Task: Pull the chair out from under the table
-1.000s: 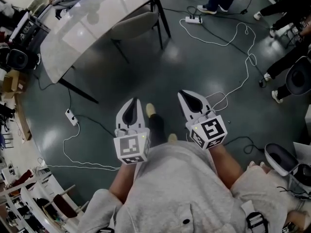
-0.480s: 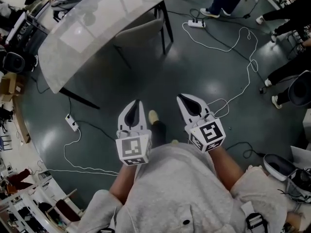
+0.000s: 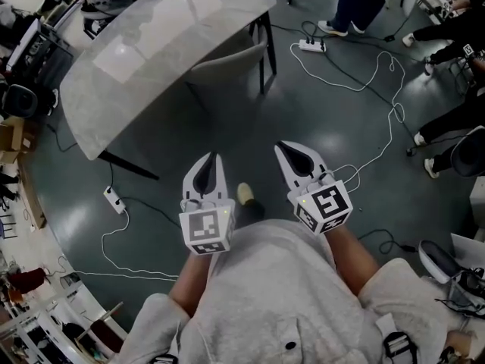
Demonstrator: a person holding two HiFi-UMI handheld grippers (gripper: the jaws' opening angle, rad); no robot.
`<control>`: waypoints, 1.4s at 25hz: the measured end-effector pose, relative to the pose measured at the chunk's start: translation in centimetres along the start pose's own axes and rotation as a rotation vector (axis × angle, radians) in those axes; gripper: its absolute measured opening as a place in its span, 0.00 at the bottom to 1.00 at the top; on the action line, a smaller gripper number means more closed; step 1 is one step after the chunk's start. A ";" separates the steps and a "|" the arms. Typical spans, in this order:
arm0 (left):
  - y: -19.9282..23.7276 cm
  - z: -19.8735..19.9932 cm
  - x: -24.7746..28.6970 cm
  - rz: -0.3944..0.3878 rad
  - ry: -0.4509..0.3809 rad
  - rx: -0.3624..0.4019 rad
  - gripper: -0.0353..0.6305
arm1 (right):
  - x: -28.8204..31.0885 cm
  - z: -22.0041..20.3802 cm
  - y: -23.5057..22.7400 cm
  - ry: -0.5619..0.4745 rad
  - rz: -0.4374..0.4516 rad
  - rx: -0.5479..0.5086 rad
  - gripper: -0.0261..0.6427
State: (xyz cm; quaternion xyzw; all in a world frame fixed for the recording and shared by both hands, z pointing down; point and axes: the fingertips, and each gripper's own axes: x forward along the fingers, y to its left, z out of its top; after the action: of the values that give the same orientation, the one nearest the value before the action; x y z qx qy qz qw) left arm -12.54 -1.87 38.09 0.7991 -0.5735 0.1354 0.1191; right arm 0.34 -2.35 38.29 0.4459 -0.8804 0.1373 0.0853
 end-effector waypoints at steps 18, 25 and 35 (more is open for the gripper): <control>5.3 0.7 3.7 -0.038 -0.007 -0.003 0.08 | 5.6 1.0 0.4 0.000 -0.037 -0.018 0.08; 5.6 0.5 4.0 -0.047 -0.007 -0.012 0.08 | 6.1 0.7 0.6 0.011 -0.040 -0.025 0.08; 6.6 0.9 4.9 -0.025 -0.013 -0.026 0.08 | 7.5 1.3 -0.5 0.014 -0.040 -0.058 0.08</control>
State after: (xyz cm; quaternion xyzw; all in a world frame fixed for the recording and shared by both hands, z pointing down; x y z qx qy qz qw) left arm -17.27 -8.61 39.19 0.8055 -0.5660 0.1212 0.1272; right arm -3.66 -8.77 39.15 0.4600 -0.8741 0.1131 0.1072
